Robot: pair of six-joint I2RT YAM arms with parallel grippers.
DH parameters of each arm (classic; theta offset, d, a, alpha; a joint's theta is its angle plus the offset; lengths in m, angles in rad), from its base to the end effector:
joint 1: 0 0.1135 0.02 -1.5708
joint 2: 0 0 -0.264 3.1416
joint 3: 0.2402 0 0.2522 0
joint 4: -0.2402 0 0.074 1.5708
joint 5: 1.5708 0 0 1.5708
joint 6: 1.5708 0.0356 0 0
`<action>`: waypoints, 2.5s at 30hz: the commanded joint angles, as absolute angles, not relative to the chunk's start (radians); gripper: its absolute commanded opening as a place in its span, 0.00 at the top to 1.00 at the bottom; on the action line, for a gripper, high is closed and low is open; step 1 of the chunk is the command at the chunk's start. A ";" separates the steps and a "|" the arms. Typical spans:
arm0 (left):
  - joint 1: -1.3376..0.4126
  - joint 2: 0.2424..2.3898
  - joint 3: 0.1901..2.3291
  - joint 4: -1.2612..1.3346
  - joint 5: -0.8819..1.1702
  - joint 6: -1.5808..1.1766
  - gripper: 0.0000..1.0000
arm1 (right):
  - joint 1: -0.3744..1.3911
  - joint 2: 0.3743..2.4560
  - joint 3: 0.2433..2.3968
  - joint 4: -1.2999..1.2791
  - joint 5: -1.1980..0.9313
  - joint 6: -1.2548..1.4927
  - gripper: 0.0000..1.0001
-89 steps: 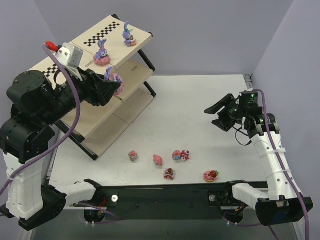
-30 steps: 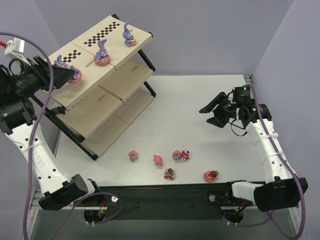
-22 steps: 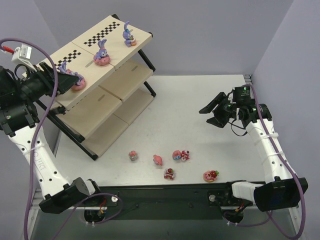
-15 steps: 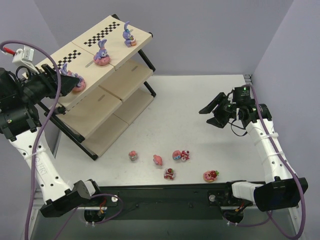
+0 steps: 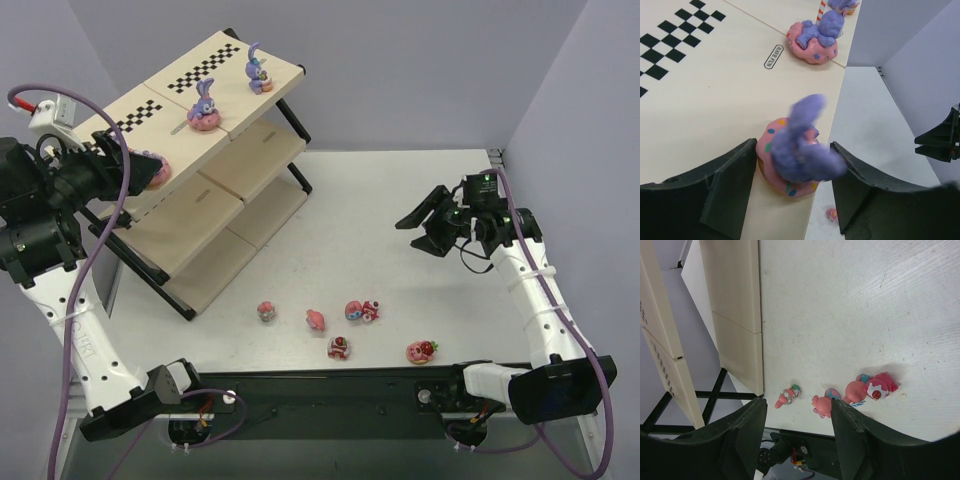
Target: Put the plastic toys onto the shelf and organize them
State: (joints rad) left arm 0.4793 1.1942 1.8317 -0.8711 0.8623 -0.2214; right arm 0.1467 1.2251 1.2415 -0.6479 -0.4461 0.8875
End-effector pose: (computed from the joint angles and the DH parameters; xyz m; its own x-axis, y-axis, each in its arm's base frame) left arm 0.1709 0.0584 0.5305 -0.2784 -0.3057 -0.9105 0.3016 0.8722 -0.3851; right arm 0.2551 0.0532 0.3632 -0.7381 0.5981 -0.3121 0.1522 0.5982 0.7867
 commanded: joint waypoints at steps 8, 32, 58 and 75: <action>0.479 1.209 1.871 -0.948 0.796 -0.186 0.21 | 0.155 1.183 1.238 -0.678 -0.463 0.890 0.46; 0.453 1.068 2.037 -0.911 0.443 -0.192 0.13 | 0.161 1.158 1.224 -0.681 -0.459 0.884 0.45; -0.671 1.114 1.709 -0.581 0.314 -0.289 0.21 | 0.186 1.123 1.189 -0.689 -0.387 0.850 0.44; -1.051 1.204 1.376 -0.357 -0.136 -0.230 0.10 | 0.311 1.114 1.086 -0.655 -0.296 0.608 0.38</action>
